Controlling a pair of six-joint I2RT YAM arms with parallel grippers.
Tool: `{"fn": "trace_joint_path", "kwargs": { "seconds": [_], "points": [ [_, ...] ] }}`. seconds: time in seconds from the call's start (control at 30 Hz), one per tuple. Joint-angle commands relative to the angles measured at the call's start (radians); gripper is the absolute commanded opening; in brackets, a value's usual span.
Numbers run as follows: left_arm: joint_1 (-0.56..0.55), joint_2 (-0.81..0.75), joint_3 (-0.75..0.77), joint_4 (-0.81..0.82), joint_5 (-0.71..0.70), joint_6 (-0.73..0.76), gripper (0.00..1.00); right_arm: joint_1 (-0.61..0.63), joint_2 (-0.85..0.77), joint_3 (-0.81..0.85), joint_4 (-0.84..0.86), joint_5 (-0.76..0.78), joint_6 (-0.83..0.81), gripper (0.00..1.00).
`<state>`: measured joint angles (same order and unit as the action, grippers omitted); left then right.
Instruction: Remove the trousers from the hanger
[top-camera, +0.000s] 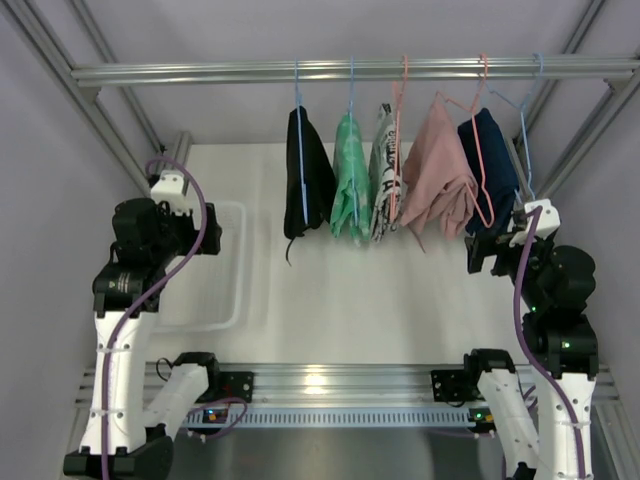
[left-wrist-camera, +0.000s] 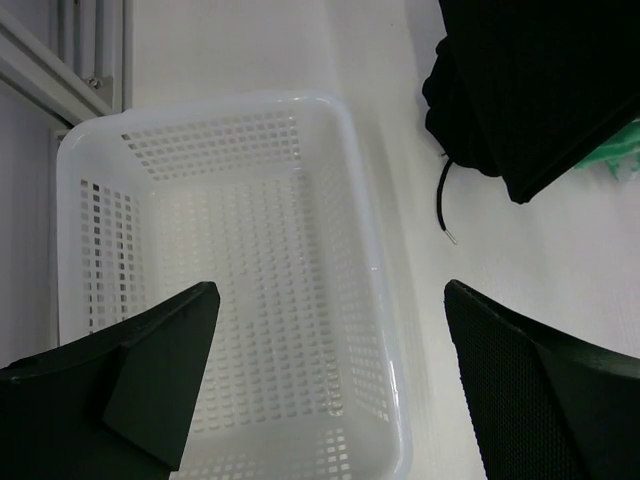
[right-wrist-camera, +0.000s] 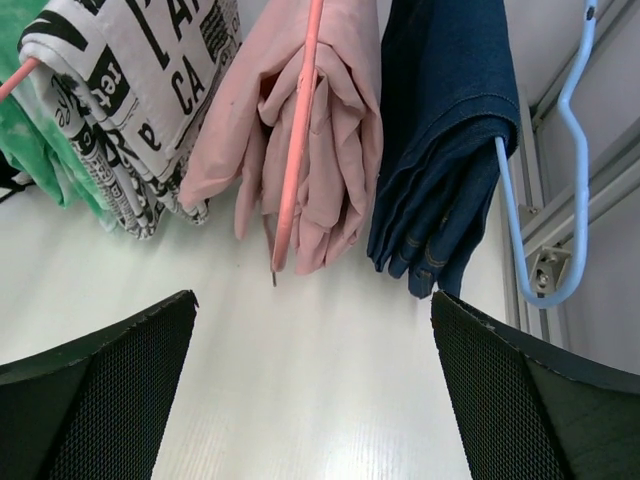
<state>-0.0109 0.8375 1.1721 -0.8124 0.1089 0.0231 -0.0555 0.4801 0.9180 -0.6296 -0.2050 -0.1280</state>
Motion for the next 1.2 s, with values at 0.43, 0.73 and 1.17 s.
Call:
{"fn": "trace_joint_path", "kwargs": {
  "seconds": [0.43, 0.73, 1.17],
  "points": [
    [0.003, 0.168, 0.126, 0.526, 0.707, -0.526, 0.98, -0.014, 0.031, 0.05, -0.053, -0.054, 0.039, 0.99],
    [-0.088, 0.382, 0.133, 1.037, 0.741, -0.836, 0.9, -0.014, 0.074, 0.065, -0.039, -0.063, 0.037, 0.99],
    [-0.238, 0.589, 0.181, 1.159, 0.69, -0.877, 0.71, -0.014, 0.16, 0.154, -0.035, -0.12, 0.064, 0.99]
  ]
}}
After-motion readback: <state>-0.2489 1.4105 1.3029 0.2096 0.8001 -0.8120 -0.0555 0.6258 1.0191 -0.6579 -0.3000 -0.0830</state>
